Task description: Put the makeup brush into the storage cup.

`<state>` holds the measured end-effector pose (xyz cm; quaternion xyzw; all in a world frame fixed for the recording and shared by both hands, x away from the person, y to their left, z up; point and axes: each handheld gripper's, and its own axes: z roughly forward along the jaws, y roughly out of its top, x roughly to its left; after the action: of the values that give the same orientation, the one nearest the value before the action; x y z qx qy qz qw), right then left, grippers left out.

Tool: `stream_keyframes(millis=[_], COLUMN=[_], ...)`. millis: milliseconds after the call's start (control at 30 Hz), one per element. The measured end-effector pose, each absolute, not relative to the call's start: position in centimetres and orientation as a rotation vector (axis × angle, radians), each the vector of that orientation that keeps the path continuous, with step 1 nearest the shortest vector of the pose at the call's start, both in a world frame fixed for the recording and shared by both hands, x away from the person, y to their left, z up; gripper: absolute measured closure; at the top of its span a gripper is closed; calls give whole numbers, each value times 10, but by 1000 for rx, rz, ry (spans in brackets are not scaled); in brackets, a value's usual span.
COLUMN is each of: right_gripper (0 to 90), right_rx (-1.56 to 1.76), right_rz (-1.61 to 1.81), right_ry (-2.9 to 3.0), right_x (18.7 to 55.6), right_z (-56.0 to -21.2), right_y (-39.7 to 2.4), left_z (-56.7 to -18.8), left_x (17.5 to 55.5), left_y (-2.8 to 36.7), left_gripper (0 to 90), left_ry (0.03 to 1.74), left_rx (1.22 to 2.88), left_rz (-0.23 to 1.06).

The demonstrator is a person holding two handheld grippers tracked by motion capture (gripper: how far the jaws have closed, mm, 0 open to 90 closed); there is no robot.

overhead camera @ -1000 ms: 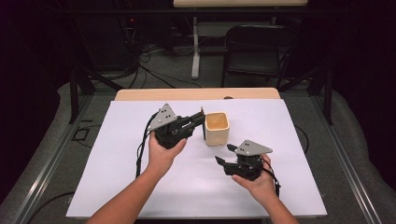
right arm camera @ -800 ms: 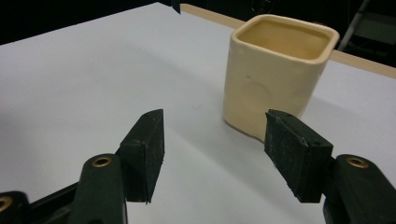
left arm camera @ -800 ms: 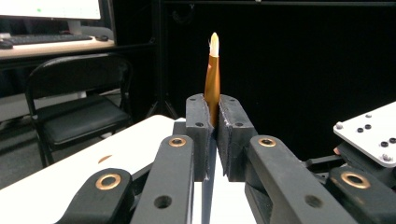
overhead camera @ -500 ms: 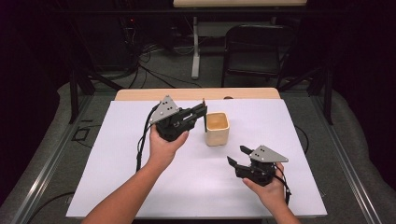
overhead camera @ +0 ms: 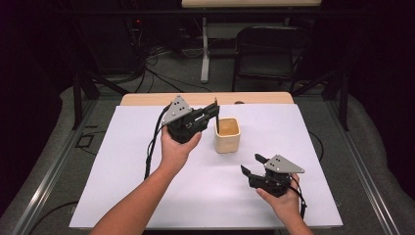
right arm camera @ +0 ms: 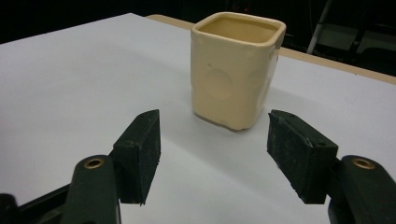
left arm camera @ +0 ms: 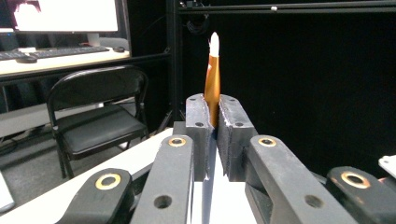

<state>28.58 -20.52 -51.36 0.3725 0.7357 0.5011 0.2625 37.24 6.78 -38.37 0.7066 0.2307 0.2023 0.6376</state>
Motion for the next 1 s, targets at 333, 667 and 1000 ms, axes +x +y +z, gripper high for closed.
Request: stream_keyframes(millis=[333,667,1000], right_gripper=[329,329,329], right_rx=[1004,1007,1029], right_rz=[1359,1346,1344], right_ry=[1975,1993,1987], right_x=[284,284,288], right_z=[-516,-518,-519], right_y=[-205,-204,-206], left_z=[-381,-401,-412], left_x=[376,398,405], left_y=[60,31,25], left_gripper=[838,838,838], left_ry=[524,551,561], left_rx=[1598,1639,1647], left_rz=[457,502,484])
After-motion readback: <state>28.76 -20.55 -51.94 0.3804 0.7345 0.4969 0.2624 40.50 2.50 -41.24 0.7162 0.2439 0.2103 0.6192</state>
